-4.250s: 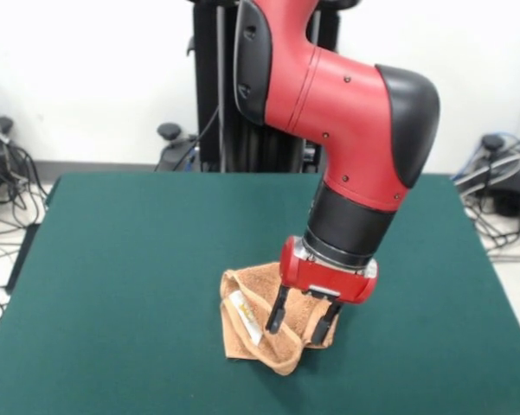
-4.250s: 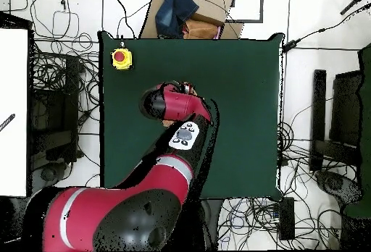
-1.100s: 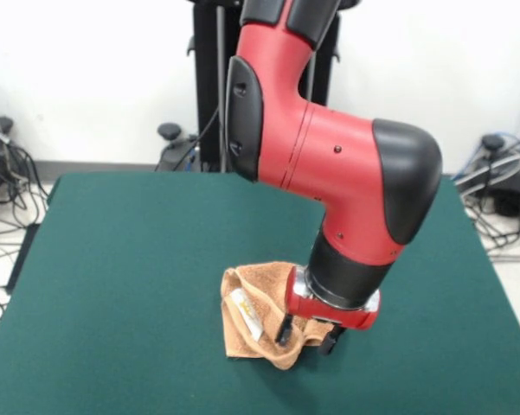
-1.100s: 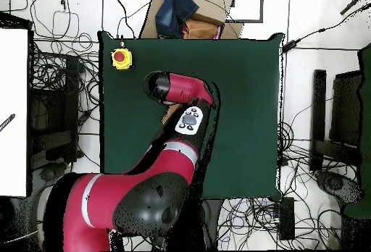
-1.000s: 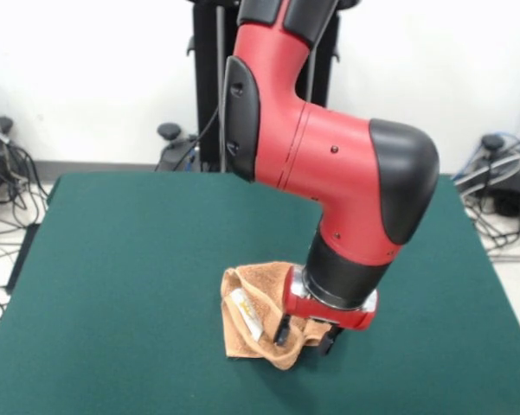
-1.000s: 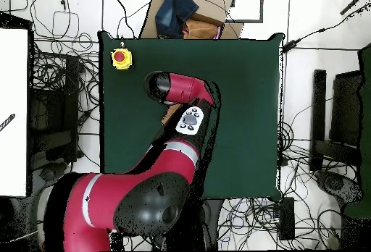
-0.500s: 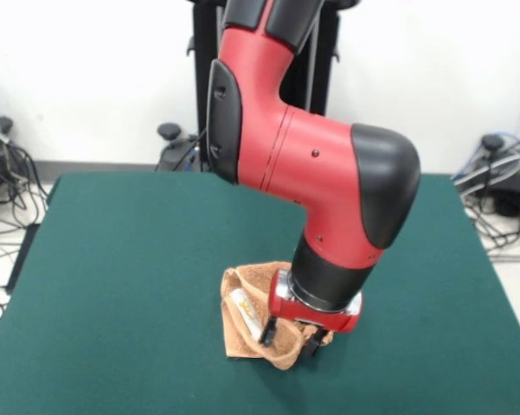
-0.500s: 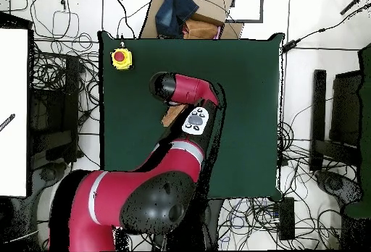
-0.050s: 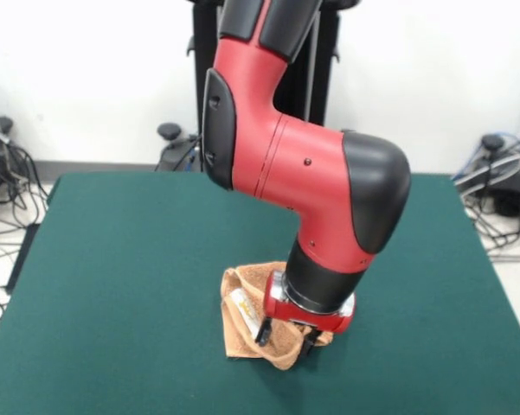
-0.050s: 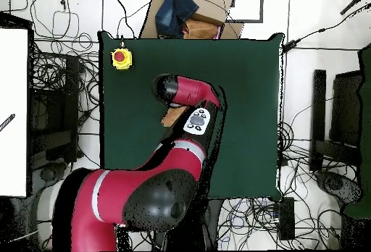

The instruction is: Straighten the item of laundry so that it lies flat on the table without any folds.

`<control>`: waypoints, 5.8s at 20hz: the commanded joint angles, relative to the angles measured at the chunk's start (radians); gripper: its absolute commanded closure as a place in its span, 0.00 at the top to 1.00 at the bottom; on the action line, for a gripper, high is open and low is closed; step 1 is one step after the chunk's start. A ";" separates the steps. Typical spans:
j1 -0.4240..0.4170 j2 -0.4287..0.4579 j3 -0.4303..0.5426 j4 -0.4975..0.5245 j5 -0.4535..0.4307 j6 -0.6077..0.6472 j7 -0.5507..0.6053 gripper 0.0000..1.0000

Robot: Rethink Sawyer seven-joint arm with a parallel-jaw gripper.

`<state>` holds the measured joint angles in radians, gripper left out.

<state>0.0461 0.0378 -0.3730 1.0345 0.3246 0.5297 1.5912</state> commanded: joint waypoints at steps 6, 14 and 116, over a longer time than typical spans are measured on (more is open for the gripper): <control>-0.032 0.045 0.127 0.026 0.039 0.132 0.205 1.00; -0.046 0.071 0.144 -0.028 0.044 0.207 0.187 1.00; 0.228 -0.906 0.043 0.927 -0.002 0.088 0.277 0.00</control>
<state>0.2997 -0.8695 -0.3557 1.8755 0.2831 0.6062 1.5970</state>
